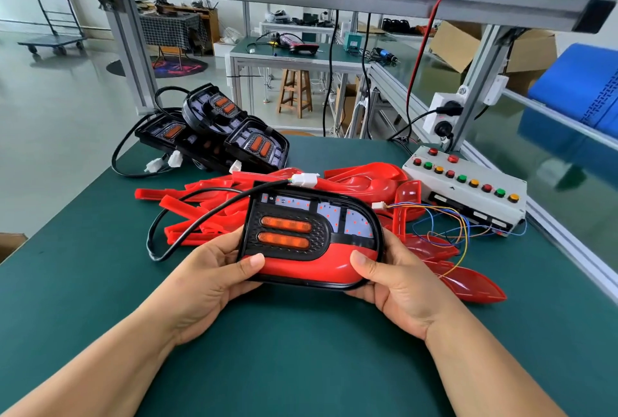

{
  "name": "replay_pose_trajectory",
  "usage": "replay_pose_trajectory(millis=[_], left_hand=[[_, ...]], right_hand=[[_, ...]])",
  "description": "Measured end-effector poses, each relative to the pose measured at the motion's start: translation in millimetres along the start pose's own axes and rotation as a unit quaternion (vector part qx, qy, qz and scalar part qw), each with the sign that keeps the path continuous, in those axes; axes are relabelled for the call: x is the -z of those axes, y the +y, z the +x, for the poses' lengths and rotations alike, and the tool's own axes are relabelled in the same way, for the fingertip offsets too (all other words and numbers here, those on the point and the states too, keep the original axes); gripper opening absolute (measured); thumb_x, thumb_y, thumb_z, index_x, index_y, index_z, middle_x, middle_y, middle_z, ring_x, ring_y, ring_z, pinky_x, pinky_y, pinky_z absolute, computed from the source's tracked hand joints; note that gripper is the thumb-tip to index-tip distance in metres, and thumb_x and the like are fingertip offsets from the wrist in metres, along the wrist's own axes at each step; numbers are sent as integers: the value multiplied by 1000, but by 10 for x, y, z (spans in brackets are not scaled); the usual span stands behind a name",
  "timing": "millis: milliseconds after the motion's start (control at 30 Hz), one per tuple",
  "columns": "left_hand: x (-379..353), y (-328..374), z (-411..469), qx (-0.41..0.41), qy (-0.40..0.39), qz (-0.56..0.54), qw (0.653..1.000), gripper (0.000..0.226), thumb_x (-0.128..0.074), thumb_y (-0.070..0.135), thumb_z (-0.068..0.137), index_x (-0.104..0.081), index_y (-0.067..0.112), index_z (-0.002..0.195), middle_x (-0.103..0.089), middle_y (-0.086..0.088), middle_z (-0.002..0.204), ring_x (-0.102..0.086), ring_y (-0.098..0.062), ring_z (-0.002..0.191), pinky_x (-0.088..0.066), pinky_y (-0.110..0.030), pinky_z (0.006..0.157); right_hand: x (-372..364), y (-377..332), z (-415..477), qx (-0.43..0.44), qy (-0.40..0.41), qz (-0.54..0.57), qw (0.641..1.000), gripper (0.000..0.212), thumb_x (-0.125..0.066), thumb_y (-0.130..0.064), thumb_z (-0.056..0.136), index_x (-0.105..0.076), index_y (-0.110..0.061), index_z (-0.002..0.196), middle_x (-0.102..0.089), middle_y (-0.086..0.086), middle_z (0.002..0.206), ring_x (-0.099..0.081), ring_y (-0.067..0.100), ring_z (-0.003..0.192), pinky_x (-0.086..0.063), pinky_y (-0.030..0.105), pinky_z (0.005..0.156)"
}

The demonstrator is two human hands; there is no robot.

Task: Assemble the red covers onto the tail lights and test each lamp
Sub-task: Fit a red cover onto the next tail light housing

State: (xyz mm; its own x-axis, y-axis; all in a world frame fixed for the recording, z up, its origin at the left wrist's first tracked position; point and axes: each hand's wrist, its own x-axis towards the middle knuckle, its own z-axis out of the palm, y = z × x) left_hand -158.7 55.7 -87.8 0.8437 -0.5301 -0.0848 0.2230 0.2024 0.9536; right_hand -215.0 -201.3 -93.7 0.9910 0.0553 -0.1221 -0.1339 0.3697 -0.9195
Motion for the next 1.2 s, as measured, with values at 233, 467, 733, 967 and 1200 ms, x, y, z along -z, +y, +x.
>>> replay_pose_trajectory(millis=[233,467,733,967,1200], left_hand=[[1,-4,0,1,-1,3,1000,71,-92,37,55,-67,22,121,-68,-11,121,-66,-22,108,-56,-28,85],[16,-13,13,1,4,-4,1000,71,-93,34,54,-67,21,119,-68,-13,119,-67,-23,106,-57,-29,84],[-16,6,-8,13,-2,14,1000,66,-91,35,57,-68,26,118,-69,-8,119,-67,-19,107,-56,-27,84],[180,408,-5,-35,159,204,965,42,-62,22,88,-55,25,130,-72,-2,107,-68,-10,87,-55,-16,67],[666,931,272,-119,168,399,893,48,-52,-9,92,-57,28,121,-64,4,121,-62,-10,101,-46,-29,92]], right_hand=[[-1,-4,-3,-5,6,-11,1000,57,-76,-12,69,-56,-24,121,-74,7,109,-72,31,94,-61,42,75],[-32,-29,-18,-4,5,-3,1000,55,-75,-10,69,-57,-25,119,-75,6,106,-73,30,91,-59,35,66],[1,-40,-28,-11,3,-9,1000,56,-74,-11,72,-55,-21,123,-73,9,109,-72,32,93,-59,36,66],[62,-42,-80,-6,-43,3,999,49,-75,-6,73,-61,-14,120,-70,16,110,-71,32,87,-62,43,64],[23,-74,-94,-28,-43,-46,998,54,-70,-5,73,-56,-11,125,-71,18,109,-70,33,82,-61,37,58]])
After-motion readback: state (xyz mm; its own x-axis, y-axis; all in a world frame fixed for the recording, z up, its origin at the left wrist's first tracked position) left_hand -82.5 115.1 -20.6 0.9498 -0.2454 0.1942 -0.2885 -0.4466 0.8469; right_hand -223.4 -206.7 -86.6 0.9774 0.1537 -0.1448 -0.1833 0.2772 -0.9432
